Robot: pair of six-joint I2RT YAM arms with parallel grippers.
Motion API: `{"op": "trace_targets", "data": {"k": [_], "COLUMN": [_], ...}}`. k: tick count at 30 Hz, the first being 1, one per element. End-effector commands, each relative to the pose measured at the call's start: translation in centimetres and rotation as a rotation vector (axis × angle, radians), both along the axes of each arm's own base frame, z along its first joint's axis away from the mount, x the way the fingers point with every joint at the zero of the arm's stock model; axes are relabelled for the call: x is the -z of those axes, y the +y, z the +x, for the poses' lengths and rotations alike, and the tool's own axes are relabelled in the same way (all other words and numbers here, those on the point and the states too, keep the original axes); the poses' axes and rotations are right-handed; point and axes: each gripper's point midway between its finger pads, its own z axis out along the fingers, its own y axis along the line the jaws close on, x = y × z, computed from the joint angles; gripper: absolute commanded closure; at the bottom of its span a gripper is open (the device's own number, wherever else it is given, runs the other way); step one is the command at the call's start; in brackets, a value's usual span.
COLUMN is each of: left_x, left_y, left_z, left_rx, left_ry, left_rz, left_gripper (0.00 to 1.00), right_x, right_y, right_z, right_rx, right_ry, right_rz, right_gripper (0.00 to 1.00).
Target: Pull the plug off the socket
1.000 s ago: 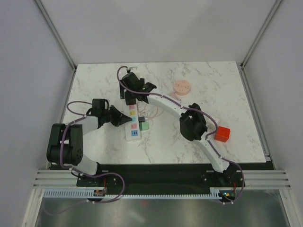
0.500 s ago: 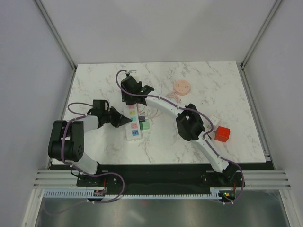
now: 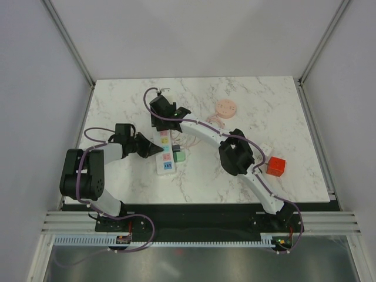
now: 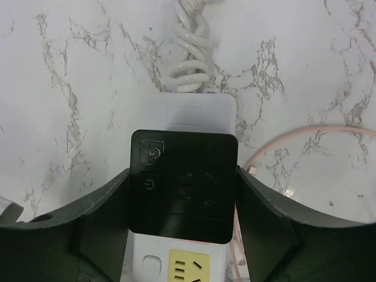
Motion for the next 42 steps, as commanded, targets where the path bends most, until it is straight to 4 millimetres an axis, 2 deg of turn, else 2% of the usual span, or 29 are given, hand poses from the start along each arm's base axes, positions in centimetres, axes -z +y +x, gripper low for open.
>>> {"op": "trace_targets", "data": {"k": [1,4,5,13,17,22,26,35,42], "left_x": [-2.6,-2.8,-2.7,0.2,1.3,2.3,3.1,3.4,3.6], "left_y": [-0.2,-0.1,-0.1,0.3,1.1,1.7,1.6,1.9,2.1], "left_z": [1.9,2.3,2.4,1.3,0.5,0.0,-0.4,-0.5,-0.4], "left_rx": [-0.020,-0.027,-0.027,-0.047,-0.081,-0.097,-0.094,-0.108,-0.109], "left_ry": [-0.054,-0.044,-0.038,0.036,0.065,0.094,0.126,0.127,0.130], "left_rz": [-0.030,-0.010,-0.009,0.038,0.090,0.125,0.123,0.141,0.152], "left_gripper": [0.98,0.98,0.98,0.98,0.98,0.98,0.98,0.98,0.98], "right_x": [-2.8,-2.6,-3.3,-4.0,-5.9,-8.5,-9.3,-11.6,-12.1], "right_y": [0.4,0.3,0.3,0.6,1.3,0.7,0.4,0.2,0.2], "right_z": [-2.5,-3.6,-3.9,-5.1,-5.5,-5.5,-5.7,-5.6,-5.9], "right_rx": [-0.010,-0.010,-0.011,-0.024,-0.020,0.016,0.026,0.018,0.015], "right_ry": [0.048,0.064,0.056,0.056,0.045,0.006,-0.004,-0.027,-0.079], "right_rz": [0.069,0.062,0.068,0.074,0.121,0.150,0.153,0.160,0.104], "right_gripper": [1.00,1.00,1.00,1.00,1.00,1.00,1.00,1.00,1.00]}}
